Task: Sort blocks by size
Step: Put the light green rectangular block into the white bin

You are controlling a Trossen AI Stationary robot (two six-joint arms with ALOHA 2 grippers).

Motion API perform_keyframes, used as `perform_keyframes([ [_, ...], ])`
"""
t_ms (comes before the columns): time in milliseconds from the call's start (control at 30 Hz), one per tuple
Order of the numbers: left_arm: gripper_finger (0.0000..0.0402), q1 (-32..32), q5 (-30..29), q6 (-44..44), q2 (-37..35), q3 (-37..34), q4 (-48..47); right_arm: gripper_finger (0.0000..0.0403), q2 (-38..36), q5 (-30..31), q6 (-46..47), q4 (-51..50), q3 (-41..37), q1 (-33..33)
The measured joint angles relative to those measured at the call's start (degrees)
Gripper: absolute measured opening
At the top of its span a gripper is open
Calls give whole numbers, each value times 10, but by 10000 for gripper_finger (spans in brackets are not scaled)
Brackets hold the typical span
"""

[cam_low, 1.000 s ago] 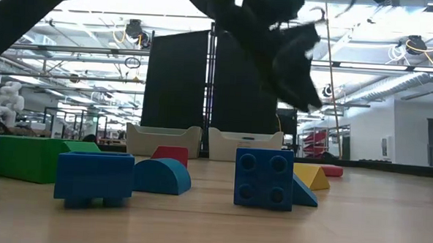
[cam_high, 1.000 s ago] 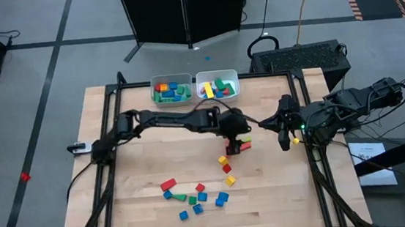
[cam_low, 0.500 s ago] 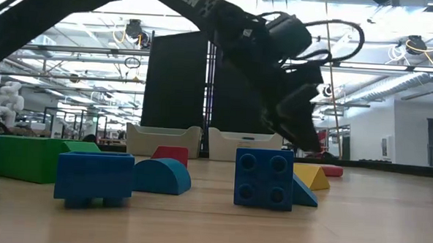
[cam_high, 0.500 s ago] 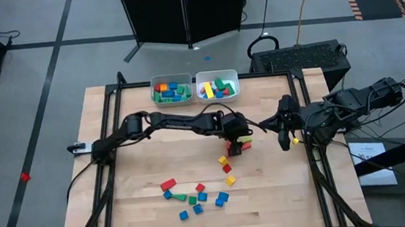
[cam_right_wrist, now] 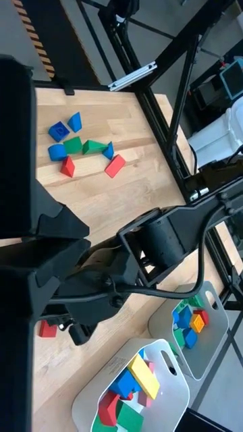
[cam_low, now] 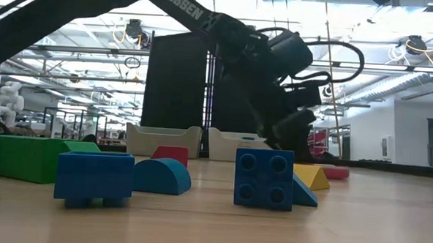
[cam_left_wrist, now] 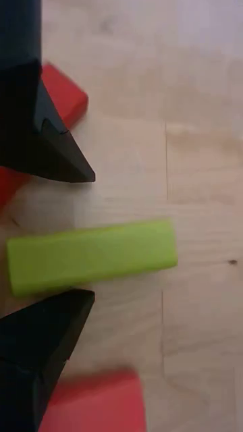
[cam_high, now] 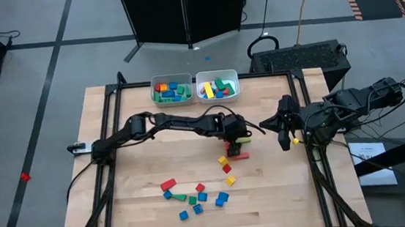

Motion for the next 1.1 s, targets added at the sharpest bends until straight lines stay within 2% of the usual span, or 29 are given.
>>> perform_keyframes([
  [167,277,0,32,-15,4,0,-1,0,0,-1,1,-3,0,0],
  [267,276,-8,2,-13,7,0,4,0,0,-1,1,-3,0,0],
  [367,260,-8,7,-10,7,0,4,0,0,-1,2,-3,0,0],
  [467,209,-5,15,-13,8,1,-4,0,0,-1,4,-3,0,0],
  [633,93,-6,16,-13,8,1,-5,0,0,0,4,-2,0,0],
  [900,89,-6,21,-33,-9,4,-19,0,0,3,4,-2,0,0],
  [1100,89,19,26,-45,-76,35,-5,0,0,4,0,3,0,0],
])
